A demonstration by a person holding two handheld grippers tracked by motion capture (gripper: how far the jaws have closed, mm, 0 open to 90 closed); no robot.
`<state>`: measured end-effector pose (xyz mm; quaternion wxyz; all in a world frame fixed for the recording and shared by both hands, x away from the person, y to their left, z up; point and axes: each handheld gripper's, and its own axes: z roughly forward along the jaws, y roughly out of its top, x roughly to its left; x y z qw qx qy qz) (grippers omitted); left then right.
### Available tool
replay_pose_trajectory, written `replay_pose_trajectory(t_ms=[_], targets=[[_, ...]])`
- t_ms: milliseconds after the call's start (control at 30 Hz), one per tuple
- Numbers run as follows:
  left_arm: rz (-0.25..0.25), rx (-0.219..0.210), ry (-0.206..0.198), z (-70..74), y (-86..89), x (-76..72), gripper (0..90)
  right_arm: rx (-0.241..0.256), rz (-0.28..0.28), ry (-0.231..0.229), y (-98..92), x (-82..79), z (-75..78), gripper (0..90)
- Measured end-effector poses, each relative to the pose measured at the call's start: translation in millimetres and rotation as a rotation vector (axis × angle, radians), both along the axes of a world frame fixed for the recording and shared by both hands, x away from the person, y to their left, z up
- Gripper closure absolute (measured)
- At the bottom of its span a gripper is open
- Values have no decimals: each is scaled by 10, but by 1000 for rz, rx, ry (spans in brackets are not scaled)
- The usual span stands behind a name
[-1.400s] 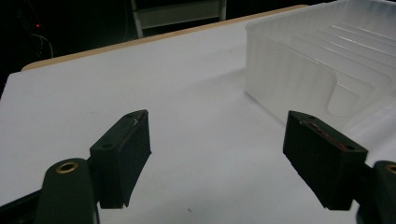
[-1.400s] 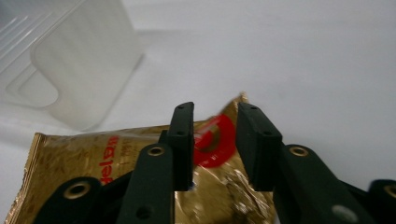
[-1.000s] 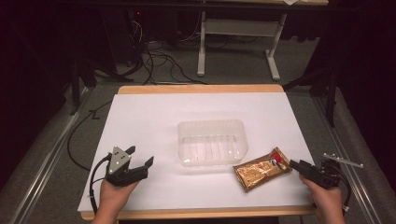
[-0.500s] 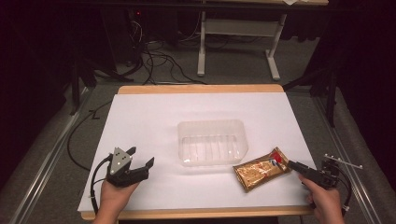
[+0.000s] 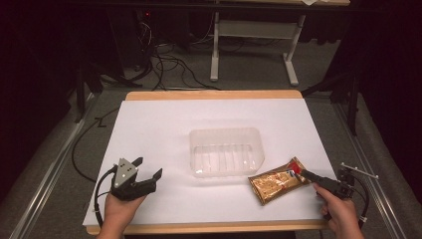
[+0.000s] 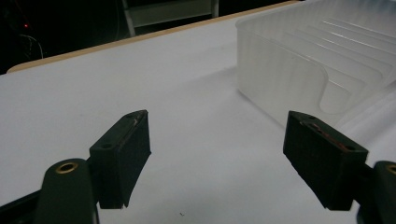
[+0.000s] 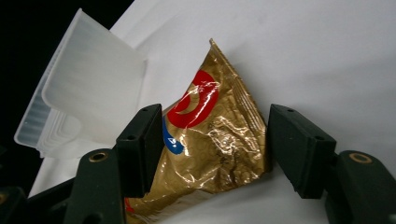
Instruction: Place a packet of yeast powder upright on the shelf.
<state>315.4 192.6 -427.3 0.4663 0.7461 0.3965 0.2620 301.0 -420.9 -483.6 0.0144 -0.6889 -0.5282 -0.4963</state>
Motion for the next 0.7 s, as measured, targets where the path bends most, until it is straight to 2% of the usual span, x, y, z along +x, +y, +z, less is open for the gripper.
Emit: replay_pose_trajectory(t_ms=[167, 233, 333, 533, 700], targets=[[2, 7, 1, -6, -6, -12, 234, 77, 17, -1, 10, 35, -49, 403], [3, 7, 3, -10, -6, -16, 234, 113, 42, 6, 18, 57, -73, 426], [6, 8, 6, -14, -1, -24, 234, 139, 71, 15, 57, 86, -87, 460], [8, 9, 4, -11, 17, -41, 234, 97, 98, 28, 160, 144, -81, 535], [9, 11, 4, -12, 29, -43, 234, 63, 102, -1, 185, 154, -54, 643]])
